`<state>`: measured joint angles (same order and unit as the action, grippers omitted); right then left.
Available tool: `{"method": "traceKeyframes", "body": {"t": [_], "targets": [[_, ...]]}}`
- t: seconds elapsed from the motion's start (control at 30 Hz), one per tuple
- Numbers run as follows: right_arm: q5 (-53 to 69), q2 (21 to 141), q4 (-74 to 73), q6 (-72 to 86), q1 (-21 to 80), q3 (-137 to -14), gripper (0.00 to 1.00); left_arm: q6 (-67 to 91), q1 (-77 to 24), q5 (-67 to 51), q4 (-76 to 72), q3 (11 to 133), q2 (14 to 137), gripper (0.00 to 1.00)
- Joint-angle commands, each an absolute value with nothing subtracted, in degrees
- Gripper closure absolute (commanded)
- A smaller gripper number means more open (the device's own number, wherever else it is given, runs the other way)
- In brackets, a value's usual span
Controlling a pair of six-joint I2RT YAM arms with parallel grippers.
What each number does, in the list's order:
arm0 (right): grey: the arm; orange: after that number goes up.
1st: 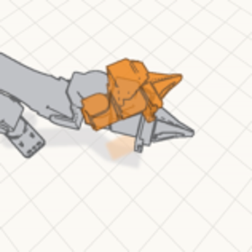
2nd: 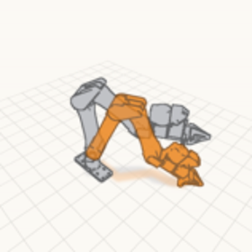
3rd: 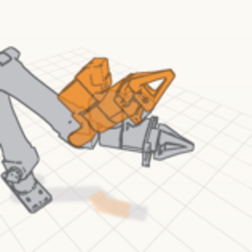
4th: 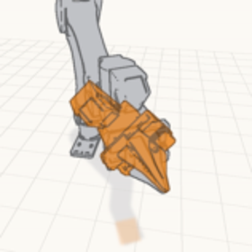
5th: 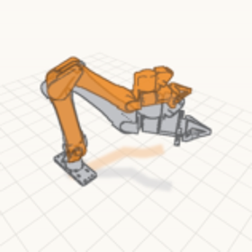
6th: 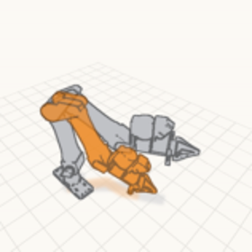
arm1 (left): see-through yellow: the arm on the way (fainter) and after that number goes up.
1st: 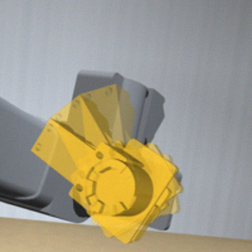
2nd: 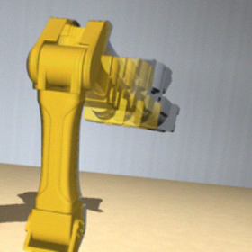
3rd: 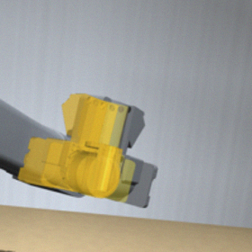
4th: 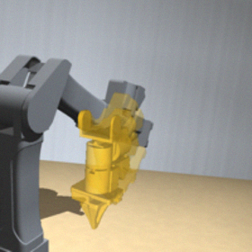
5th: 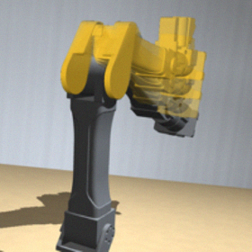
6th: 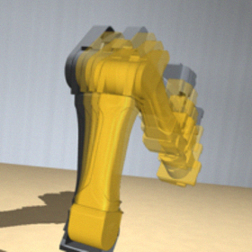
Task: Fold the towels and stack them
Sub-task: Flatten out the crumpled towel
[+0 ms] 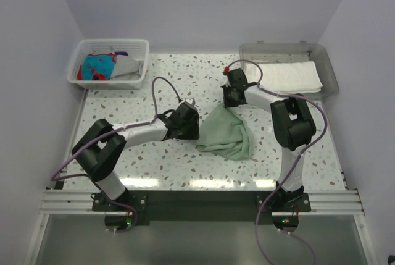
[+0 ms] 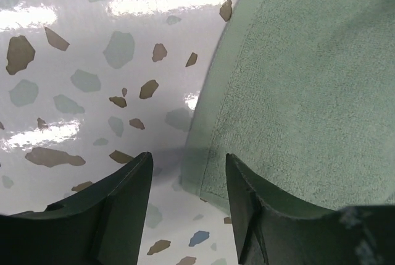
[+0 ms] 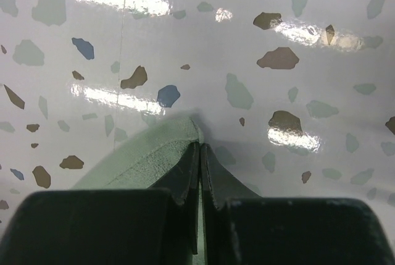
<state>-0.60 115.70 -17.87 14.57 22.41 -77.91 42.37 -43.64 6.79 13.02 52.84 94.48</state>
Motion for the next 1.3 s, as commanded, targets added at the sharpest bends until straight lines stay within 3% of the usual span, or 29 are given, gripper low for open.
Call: {"method": "traceKeyframes", "body": {"t": [0.0,0.83,1.03,1.07,1.13,1.2,1.27], "targets": [[-2.73,115.23,-20.13,15.82,21.88,-74.45,1.00,42.10,-43.51,8.52,15.20,55.81,96.24,0.45],[-0.79,112.94,-16.44,15.73,22.06,-70.49,1.00,45.88,-53.70,18.19,30.14,62.14,106.70,0.49],[-0.18,112.41,-15.73,15.82,21.97,-69.87,1.00,46.49,-53.70,18.28,31.81,61.09,109.24,0.71],[-0.18,112.33,-15.65,15.82,21.89,-69.96,1.00,46.41,-53.53,18.46,31.90,61.00,110.12,0.78],[-0.18,112.15,-15.56,15.91,21.97,-70.05,1.00,45.88,-52.22,18.54,32.08,60.82,110.83,0.84],[1.31,111.54,-15.47,15.82,21.97,-70.14,1.00,44.74,-50.90,18.72,31.56,60.03,111.27,0.99],[2.37,110.75,-14.94,15.91,21.88,-70.05,1.00,43.17,-48.17,18.81,30.33,59.33,111.01,1.00]]}}
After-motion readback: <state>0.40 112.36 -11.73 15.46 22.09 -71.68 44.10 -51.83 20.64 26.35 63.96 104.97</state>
